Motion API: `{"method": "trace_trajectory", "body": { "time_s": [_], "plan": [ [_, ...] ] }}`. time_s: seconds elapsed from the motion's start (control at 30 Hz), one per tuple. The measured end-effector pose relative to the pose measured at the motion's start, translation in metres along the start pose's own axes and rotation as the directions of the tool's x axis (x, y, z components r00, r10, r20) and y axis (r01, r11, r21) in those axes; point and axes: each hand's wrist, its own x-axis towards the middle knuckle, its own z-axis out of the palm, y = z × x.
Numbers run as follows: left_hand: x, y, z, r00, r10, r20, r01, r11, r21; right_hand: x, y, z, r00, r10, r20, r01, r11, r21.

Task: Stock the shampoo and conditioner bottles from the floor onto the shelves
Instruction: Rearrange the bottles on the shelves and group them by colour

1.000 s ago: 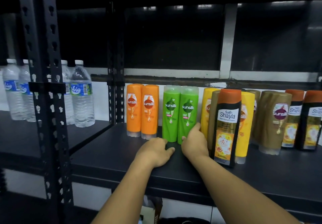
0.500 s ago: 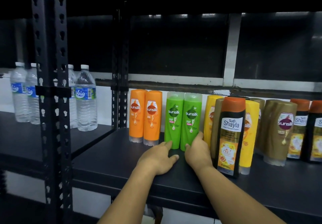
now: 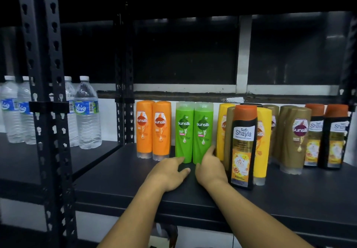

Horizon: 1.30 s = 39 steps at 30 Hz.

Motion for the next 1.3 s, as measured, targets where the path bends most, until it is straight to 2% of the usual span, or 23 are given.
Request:
{"method": "trace_trajectory", "body": {
  "time_s": [0.2,0.37,0.53,0.67,0.73,0.83,0.9,0.97,1.07,1.17,1.3],
  "plan": [
    [-0.002,0.004,-0.003,0.999,0.045,-0.029,-0.045,0.999,0.013,-0.038,0.015,-0.037,0.947,-0.204,0.247,0.229,0.97,-0.079],
    [-0.012,0.012,-0.006,0.995,0.1,0.01,-0.1,0.995,0.0,-0.064,0.051,-0.076,0.864,-0.383,0.327,0.415,0.909,-0.032],
    [-0.024,0.028,-0.008,0.973,0.158,0.167,-0.17,0.984,0.059,-0.079,0.086,-0.105,0.809,-0.478,0.341,0.51,0.86,-0.003],
    [-0.027,0.045,-0.004,0.964,0.186,0.192,-0.193,0.981,0.022,-0.084,0.11,-0.12,0.827,-0.493,0.27,0.507,0.862,0.018],
    [-0.024,0.056,0.001,0.972,0.197,0.126,-0.193,0.98,-0.038,-0.082,0.121,-0.122,0.873,-0.467,0.143,0.467,0.884,0.038],
    [-0.015,0.083,0.007,0.984,0.177,-0.026,-0.175,0.925,-0.337,-0.071,0.132,-0.126,0.931,-0.332,-0.154,0.36,0.907,0.22],
    [-0.011,0.105,0.008,0.987,0.151,-0.062,-0.161,0.852,-0.498,-0.059,0.135,-0.13,0.943,-0.196,-0.268,0.286,0.888,0.361],
    [-0.005,0.123,0.011,0.988,0.14,-0.064,-0.151,0.809,-0.568,-0.043,0.136,-0.131,0.953,-0.147,-0.265,0.254,0.865,0.434],
    [0.005,0.134,0.02,0.989,0.124,-0.082,-0.149,0.777,-0.612,-0.022,0.133,-0.133,0.975,-0.156,-0.159,0.219,0.796,0.564],
    [0.012,0.138,0.029,0.988,0.123,-0.089,-0.151,0.728,-0.669,-0.008,0.13,-0.131,0.978,-0.179,-0.103,0.204,0.762,0.614],
    [0.016,0.14,0.045,0.978,0.15,-0.146,-0.209,0.66,-0.721,0.0,0.134,-0.126,0.976,-0.186,-0.109,0.211,0.718,0.663]
  ]
}}
